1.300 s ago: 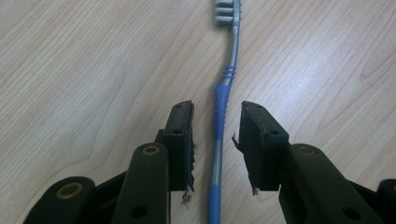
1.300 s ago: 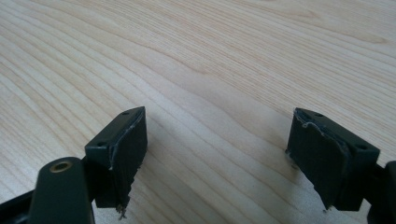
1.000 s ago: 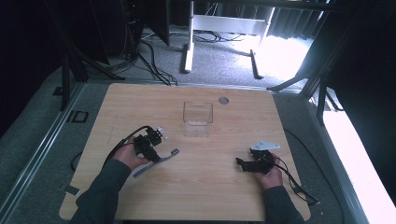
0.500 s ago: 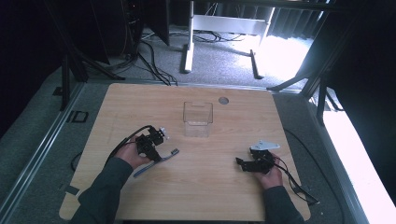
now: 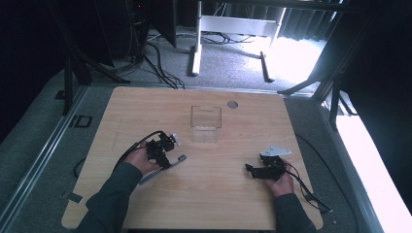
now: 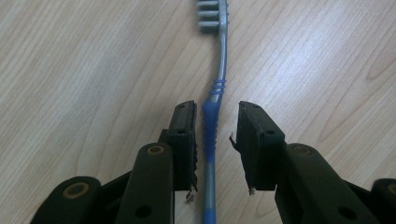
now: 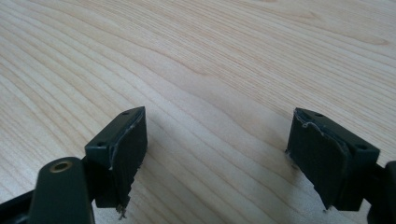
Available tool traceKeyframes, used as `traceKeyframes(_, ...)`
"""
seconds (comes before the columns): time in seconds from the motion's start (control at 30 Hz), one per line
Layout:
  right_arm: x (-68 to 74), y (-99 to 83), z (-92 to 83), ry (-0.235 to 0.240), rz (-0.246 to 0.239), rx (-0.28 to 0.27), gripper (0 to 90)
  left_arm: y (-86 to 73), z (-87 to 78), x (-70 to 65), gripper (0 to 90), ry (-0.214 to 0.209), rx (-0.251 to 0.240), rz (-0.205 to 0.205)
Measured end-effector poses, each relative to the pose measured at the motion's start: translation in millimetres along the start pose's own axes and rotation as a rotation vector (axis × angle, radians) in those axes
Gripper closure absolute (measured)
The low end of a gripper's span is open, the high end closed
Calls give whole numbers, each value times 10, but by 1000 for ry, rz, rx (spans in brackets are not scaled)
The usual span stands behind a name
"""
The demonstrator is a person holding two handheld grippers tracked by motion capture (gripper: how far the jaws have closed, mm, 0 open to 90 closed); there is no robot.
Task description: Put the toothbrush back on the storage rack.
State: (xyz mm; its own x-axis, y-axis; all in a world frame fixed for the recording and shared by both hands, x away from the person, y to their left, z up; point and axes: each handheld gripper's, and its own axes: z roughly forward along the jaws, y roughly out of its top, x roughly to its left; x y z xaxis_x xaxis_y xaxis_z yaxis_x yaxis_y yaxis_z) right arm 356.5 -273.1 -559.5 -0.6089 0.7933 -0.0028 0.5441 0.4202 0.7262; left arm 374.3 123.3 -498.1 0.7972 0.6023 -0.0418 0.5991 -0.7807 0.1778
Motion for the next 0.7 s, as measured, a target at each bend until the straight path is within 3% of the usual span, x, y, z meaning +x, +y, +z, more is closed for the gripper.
traceKeyframes(0.7, 0, 0, 0, 0, 1, 0, 196, 60, 157, 24, 701, 2, 66, 15)
